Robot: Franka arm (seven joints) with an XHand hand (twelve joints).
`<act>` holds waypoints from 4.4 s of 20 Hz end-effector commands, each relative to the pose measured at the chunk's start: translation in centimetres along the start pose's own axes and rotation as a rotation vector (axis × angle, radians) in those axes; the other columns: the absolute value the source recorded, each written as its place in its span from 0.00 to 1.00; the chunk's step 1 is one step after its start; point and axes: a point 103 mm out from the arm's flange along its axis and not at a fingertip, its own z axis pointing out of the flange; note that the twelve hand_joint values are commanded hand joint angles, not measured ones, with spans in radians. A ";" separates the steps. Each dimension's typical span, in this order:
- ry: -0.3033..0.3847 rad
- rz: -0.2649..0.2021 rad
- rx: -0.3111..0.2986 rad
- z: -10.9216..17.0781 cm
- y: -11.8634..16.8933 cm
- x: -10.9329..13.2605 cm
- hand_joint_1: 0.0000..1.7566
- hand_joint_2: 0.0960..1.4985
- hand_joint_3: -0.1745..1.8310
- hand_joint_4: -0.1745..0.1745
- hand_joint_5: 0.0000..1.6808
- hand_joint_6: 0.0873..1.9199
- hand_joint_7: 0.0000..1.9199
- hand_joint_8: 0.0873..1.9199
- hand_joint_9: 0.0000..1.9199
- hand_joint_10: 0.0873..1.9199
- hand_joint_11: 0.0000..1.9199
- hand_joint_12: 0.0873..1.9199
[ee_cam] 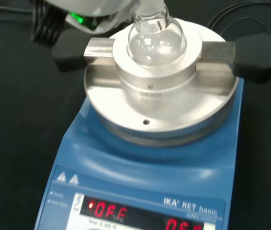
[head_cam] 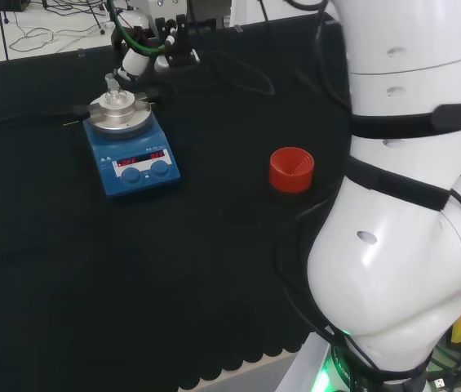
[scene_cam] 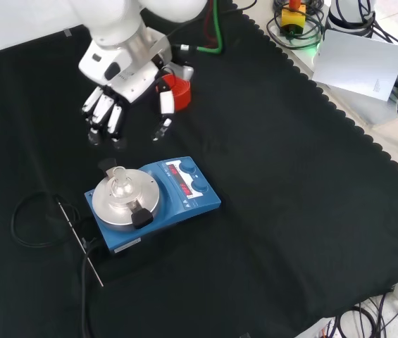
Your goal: Turn on the heater.
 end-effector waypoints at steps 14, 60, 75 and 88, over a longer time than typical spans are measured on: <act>0.070 0.091 0.072 4.0 -9.6 3.8 0.51 0.39 0.41 0.42 0.23 0.24 0.29 0.35 0.36 0.30 0.15 0.69; 0.110 0.076 0.540 14.1 -9.6 6.9 0.81 0.43 0.60 0.29 0.14 0.22 0.83 0.79 0.86 0.81 0.65 0.70; 0.115 0.075 0.548 15.0 -9.6 6.2 0.81 0.43 0.60 0.29 0.15 0.21 0.83 0.79 0.86 0.81 0.65 0.70; 0.100 0.082 0.556 14.8 -9.3 6.5 0.81 0.43 0.60 0.29 0.16 0.21 0.83 0.78 0.87 0.81 0.65 0.70</act>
